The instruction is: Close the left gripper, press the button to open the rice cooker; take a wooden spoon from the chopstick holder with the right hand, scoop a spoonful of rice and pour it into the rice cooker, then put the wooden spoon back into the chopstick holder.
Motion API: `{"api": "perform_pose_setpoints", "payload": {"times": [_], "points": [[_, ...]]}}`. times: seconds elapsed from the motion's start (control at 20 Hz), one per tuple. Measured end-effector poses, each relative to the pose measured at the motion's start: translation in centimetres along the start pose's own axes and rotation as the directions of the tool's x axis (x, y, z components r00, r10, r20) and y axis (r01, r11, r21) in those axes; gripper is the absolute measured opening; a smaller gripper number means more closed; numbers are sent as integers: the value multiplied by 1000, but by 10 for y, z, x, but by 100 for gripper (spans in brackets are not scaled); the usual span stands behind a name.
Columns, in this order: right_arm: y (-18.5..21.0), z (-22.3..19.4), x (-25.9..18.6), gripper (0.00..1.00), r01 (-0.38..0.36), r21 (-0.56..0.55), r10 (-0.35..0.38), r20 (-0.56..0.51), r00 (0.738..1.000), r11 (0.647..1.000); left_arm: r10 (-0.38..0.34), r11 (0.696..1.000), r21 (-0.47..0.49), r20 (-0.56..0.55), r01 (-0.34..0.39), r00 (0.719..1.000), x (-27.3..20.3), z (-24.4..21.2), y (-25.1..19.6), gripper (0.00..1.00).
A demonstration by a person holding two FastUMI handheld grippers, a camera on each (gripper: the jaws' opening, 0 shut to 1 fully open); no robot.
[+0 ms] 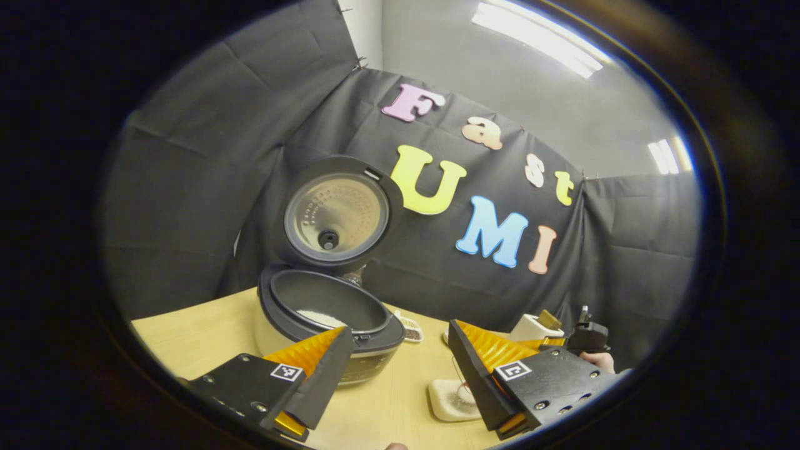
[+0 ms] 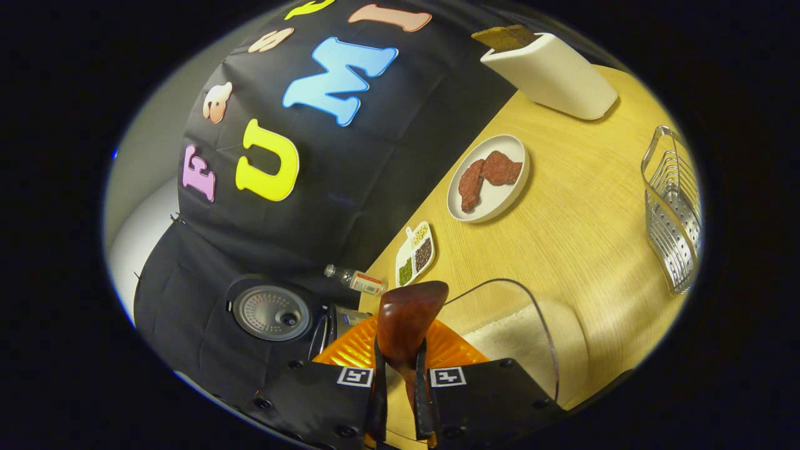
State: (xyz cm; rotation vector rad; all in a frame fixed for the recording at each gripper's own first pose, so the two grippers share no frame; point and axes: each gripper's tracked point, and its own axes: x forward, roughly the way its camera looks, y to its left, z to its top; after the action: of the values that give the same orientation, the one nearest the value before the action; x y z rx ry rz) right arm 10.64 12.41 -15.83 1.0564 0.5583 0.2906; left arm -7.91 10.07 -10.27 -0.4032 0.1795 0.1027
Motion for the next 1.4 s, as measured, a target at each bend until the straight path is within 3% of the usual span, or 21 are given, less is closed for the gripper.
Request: {"api": "perform_pose_setpoints", "payload": {"times": [0.5, 0.85, 1.4], "points": [[-26, 69, -32, 17, -46, 248, 3, 170, 985, 968, 1, 1000, -5, -23, -1, 1000, 3, -7, -5, 95], [10, 92, -27, 17, -137, 305, 72, 215, 974, 942, 49, 999, 2, -3, -49, 999, -8, 0, 11, 95], [122, 55, 31, 18, -246, 306, 205, 160, 966, 920, 105, 994, -10, 24, -104, 994, -22, 13, 44, 95]]}}
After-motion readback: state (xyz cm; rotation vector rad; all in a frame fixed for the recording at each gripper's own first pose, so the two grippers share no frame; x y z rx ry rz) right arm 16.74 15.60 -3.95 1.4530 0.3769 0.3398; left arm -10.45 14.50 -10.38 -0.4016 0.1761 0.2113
